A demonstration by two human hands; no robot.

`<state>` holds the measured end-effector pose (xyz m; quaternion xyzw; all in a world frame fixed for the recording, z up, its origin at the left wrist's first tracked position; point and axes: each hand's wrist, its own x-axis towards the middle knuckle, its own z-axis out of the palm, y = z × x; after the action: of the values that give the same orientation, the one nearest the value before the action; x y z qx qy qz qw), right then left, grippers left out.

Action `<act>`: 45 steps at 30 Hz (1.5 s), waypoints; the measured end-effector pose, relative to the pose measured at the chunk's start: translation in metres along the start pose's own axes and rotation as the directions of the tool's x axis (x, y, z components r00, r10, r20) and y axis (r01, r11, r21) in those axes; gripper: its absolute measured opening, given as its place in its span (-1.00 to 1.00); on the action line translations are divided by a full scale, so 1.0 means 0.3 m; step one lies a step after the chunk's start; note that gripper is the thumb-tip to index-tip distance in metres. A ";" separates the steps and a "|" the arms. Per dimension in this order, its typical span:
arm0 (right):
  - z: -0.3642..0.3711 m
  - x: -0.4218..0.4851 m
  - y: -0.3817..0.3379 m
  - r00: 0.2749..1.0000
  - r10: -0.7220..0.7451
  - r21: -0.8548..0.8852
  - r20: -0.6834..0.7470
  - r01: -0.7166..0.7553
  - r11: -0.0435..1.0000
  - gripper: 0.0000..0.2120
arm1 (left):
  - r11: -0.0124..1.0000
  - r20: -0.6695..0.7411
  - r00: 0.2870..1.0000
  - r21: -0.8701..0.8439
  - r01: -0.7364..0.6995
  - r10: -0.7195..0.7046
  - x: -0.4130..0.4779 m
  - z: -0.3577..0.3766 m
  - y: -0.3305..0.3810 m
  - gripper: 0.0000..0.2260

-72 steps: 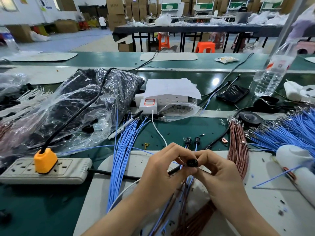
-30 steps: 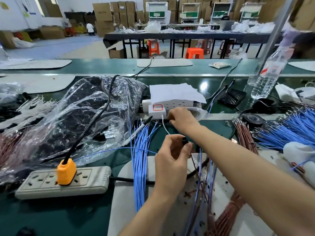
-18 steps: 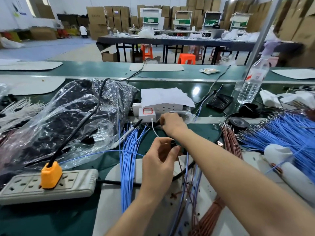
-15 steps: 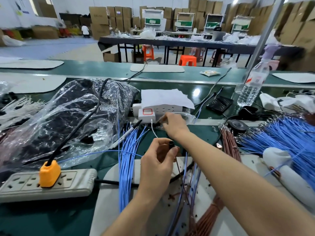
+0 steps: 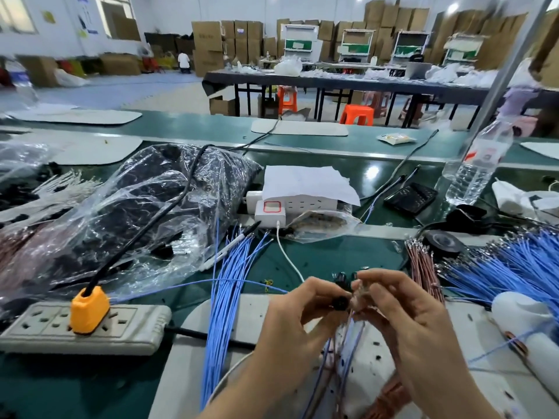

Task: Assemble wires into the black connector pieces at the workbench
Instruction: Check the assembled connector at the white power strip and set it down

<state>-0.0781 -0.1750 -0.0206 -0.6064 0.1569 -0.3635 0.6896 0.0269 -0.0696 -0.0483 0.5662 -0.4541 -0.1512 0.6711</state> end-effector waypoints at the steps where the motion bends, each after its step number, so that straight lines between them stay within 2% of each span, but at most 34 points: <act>1: -0.001 -0.006 -0.006 1.000 0.001 0.031 0.003 -0.001 1.000 -0.84 | 1.000 0.006 1.000 0.001 0.002 -0.002 0.002 0.000 0.005 -0.78; 3: 0.000 -0.019 -0.018 0.998 -0.050 -0.012 0.029 0.050 0.999 -0.82 | 1.000 0.012 1.000 0.002 0.005 -0.005 0.005 -0.002 0.011 -0.77; 8: 0.003 -0.039 -0.021 0.985 -0.152 -0.247 0.080 0.168 0.954 -0.84 | 0.999 -0.003 1.000 0.033 0.022 -0.022 0.001 -0.001 0.013 -0.79; 12: -0.001 -0.045 -0.015 0.977 -0.200 -0.280 0.069 0.211 0.936 -0.83 | 0.997 -0.007 1.000 0.071 0.015 -0.015 -0.002 0.001 0.011 -0.78; 16: 0.000 -0.046 -0.002 0.966 -0.256 -0.291 0.037 0.255 0.922 -0.84 | 0.981 -0.011 0.999 0.190 -0.039 0.042 0.001 -0.001 0.010 -0.76; 19: -0.016 -0.041 0.006 0.958 -0.287 -0.296 0.022 0.281 0.913 -0.69 | 0.975 -0.039 0.997 0.216 -0.054 0.064 0.005 -0.005 0.015 -0.77; 21: -0.019 -0.038 0.014 0.953 -0.300 -0.387 0.046 0.294 0.874 -0.57 | 0.972 -0.047 0.994 0.220 -0.084 0.096 0.007 -0.009 0.020 -0.75; 23: -0.006 -0.039 0.027 0.954 -0.289 -0.461 0.082 0.294 0.837 -0.57 | 0.972 -0.034 0.993 0.209 -0.104 0.113 0.006 -0.014 0.021 -0.75; 28: 0.009 -0.043 0.038 0.941 -0.321 -0.435 0.108 0.335 0.836 -0.70 | 0.992 -0.039 0.996 0.100 -0.071 0.075 0.003 -0.018 0.026 -0.76; 31: 0.006 -0.043 0.029 0.928 -0.353 -0.428 0.117 0.368 0.825 -0.79 | 0.988 -0.034 0.995 0.125 -0.093 0.098 0.003 -0.018 0.034 -0.75; 34: 0.002 -0.044 0.038 0.926 -0.365 -0.431 0.095 0.369 0.823 -0.80 | 0.974 -0.014 0.993 0.197 -0.115 0.120 0.001 -0.017 0.028 -0.72; 37: -0.002 -0.043 0.050 0.906 -0.413 -0.485 0.092 0.403 0.776 -0.80 | 0.977 0.017 0.992 0.168 -0.128 0.127 0.000 -0.014 0.022 -0.68; 42: -0.009 -0.042 0.055 0.903 -0.418 -0.473 0.102 0.414 0.778 -0.82 | 0.986 0.025 0.995 0.133 -0.100 0.097 0.005 -0.020 0.018 -0.81; 45: -0.005 -0.046 0.053 0.900 -0.423 -0.469 0.100 0.418 0.778 -0.82 | 0.987 0.037 0.995 0.128 -0.102 0.098 0.004 -0.022 0.013 -0.81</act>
<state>-0.0837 -0.1666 -0.0391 -0.7754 0.1065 -0.4611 0.4181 0.0316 -0.0652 -0.0438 0.5826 -0.5008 -0.0962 0.6328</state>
